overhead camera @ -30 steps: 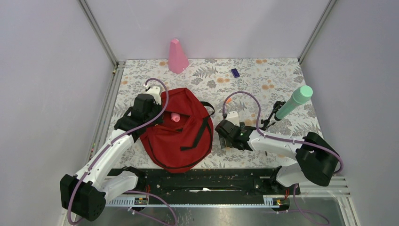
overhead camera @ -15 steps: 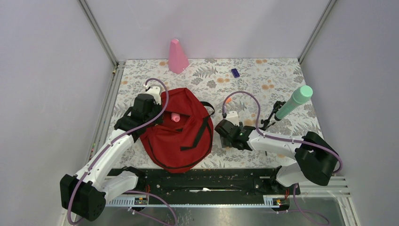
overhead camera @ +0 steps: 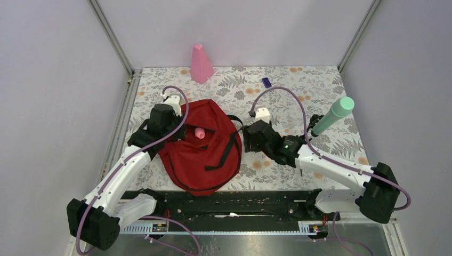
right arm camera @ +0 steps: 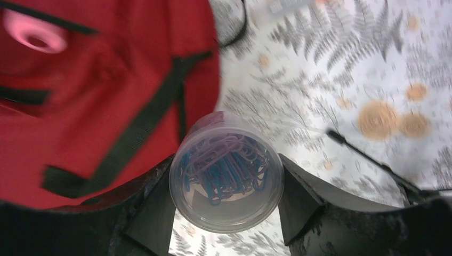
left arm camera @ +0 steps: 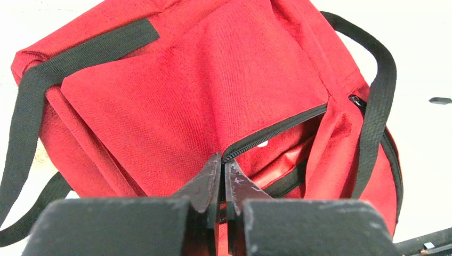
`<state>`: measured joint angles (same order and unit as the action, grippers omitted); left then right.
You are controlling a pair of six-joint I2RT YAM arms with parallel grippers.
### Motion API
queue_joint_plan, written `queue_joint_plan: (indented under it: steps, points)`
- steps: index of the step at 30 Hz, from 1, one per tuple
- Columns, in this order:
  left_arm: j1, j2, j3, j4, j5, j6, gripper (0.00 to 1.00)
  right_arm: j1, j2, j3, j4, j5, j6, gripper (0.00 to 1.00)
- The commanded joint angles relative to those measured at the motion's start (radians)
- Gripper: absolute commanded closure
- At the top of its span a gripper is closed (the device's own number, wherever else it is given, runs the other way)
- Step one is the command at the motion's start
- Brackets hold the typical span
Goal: Pack the student bag
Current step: Pick up the stationery from the center of the board, then place the stationery in the student bag.
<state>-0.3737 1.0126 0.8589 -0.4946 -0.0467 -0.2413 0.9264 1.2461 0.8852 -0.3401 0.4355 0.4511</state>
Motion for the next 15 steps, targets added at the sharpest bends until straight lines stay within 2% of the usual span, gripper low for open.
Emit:
queue_joint_plan:
  steps: [1,7,15]
  points:
    - [0.002,-0.028,0.085,0.028,0.036,-0.027,1.00,0.008,-0.010,0.089,0.139,-0.090,-0.088,0.77]
    - [0.003,-0.020,0.081,0.024,0.042,-0.030,1.00,0.050,0.109,0.182,0.313,-0.209,-0.085,0.79]
    - [0.002,-0.002,0.099,0.016,0.066,-0.020,1.00,0.140,0.328,0.312,0.516,-0.268,-0.075,0.78]
